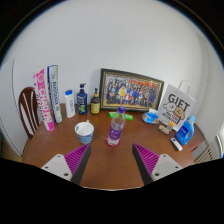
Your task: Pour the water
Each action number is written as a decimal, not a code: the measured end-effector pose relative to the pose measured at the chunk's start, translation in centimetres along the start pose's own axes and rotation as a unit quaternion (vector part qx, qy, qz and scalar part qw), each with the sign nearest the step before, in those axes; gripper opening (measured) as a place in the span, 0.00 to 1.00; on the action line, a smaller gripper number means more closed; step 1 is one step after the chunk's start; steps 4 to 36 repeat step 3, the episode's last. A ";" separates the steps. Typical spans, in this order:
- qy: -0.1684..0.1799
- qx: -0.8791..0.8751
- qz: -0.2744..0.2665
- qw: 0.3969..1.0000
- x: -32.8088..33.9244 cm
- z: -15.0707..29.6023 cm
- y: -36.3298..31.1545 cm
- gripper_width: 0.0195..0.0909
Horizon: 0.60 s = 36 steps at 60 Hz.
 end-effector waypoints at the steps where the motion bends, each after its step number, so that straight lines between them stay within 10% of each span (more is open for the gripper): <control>1: 0.000 0.001 -0.002 1.000 0.1 0.0 0.2 0.92; 36: 0.003 0.002 -0.005 1.000 0.1 0.1 0.5 0.93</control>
Point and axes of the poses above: the point between the fingertips, and its own axes, seen from behind it with the camera up: y to the right, z up, x backward, against the way the camera looks, the point moved 3 cm from there along x, backward, against the way the camera looks, and after that the axes turned 7 degrees about z, right-handed, at the moved point
